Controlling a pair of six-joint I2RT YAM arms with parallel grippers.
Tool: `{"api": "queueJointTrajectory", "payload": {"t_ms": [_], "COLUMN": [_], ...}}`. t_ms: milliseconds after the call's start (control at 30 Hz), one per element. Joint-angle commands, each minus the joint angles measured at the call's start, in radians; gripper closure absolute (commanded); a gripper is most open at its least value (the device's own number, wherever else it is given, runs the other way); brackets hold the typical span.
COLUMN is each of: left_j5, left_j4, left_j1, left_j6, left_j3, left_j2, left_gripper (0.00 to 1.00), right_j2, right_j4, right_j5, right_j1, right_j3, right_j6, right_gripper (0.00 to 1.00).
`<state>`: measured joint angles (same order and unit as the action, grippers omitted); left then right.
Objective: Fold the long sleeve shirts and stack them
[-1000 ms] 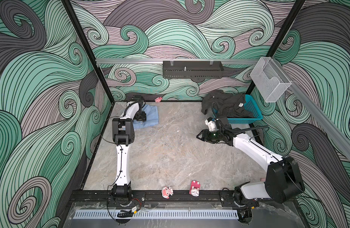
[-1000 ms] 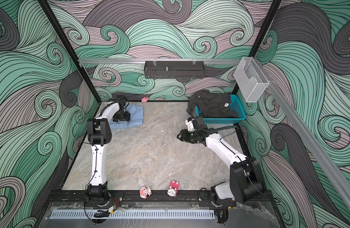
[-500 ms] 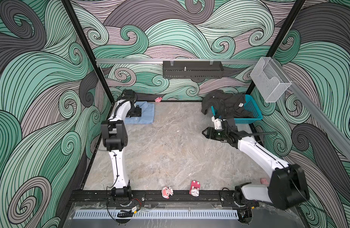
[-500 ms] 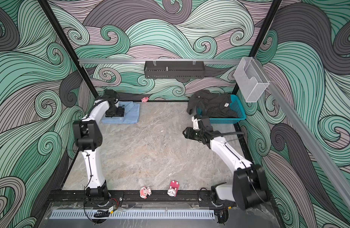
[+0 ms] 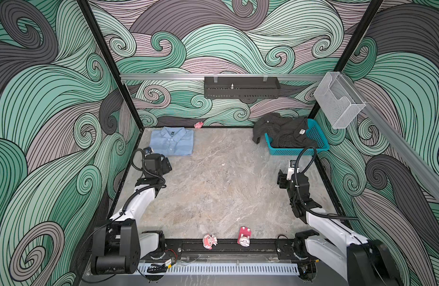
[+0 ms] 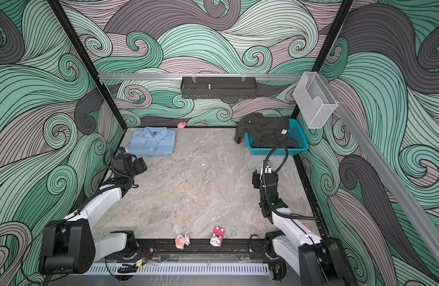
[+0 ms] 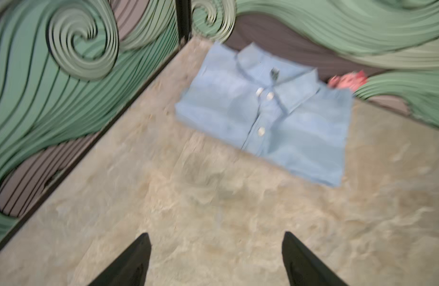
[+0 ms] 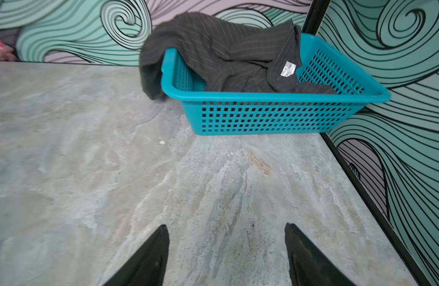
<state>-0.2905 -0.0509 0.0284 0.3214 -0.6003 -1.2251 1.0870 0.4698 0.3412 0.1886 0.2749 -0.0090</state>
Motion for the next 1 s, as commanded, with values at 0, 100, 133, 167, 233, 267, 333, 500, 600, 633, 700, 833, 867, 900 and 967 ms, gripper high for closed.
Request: {"api": "queueJointTrajectory", "payload": {"t_ms": [0,100,133,167,233,267,333,500,600,633,700,833,867,900,967], "left_j5": [-0.111,-0.186,-0.208,-0.229,-0.260,-0.266,-0.263,-0.191,-0.084,-0.049,0.017,0.015,0.018,0.033,0.040], "left_j4": [-0.137,-0.123,-0.136,-0.157,-0.188,-0.208,-0.262,-0.491,-0.539,-0.575,-0.732,-0.615,-0.650,-0.757,-0.801], "left_j1": [0.001,0.001,0.001,0.001,0.002,0.004,0.006,0.021,0.019,0.019,0.014,0.013,0.012,0.011,0.011], "left_j6": [0.040,0.023,0.023,0.018,0.023,0.015,-0.010,-0.083,-0.144,-0.168,-0.236,-0.201,-0.213,-0.249,-0.257], "left_j3": [-0.010,0.008,0.023,0.043,0.064,0.069,0.077,0.126,0.135,0.140,0.180,0.148,0.158,0.186,0.199], "left_j2": [-0.016,-0.017,-0.012,-0.011,-0.031,-0.054,-0.103,-0.186,-0.220,-0.240,-0.314,-0.285,-0.294,-0.320,-0.333], "left_gripper": [0.16,0.16,0.16,0.16,0.16,0.16,0.16,0.16,0.18,0.19,0.19,0.12,0.02,0.02,0.01], "right_j2": [0.144,0.231,0.256,0.296,0.389,0.436,0.474,0.456,0.458,0.453,0.453,0.453,0.450,0.452,0.452], "right_j4": [0.259,0.284,0.293,0.320,0.407,0.451,0.502,0.417,0.407,0.396,0.383,0.385,0.380,0.381,0.381], "right_j5": [-0.006,-0.068,-0.090,-0.127,-0.159,-0.172,-0.212,-0.246,-0.243,-0.243,-0.248,-0.243,-0.244,-0.243,-0.242], "right_j1": [-0.031,-0.056,-0.069,-0.088,-0.116,-0.130,-0.143,-0.156,-0.156,-0.156,-0.156,-0.151,-0.151,-0.150,-0.150], "right_j3": [0.010,0.061,0.075,0.084,0.086,0.083,0.087,0.113,0.120,0.122,0.127,0.126,0.128,0.129,0.128], "right_j6": [-0.029,-0.047,-0.045,-0.039,-0.017,-0.005,-0.008,-0.006,-0.003,-0.003,-0.008,-0.013,-0.013,-0.014,-0.014], "right_gripper": [0.24,0.24,0.24,0.24,0.24,0.24,0.24,0.22,0.01,0.01,0.01,0.01,0.01,0.01,0.01]}}
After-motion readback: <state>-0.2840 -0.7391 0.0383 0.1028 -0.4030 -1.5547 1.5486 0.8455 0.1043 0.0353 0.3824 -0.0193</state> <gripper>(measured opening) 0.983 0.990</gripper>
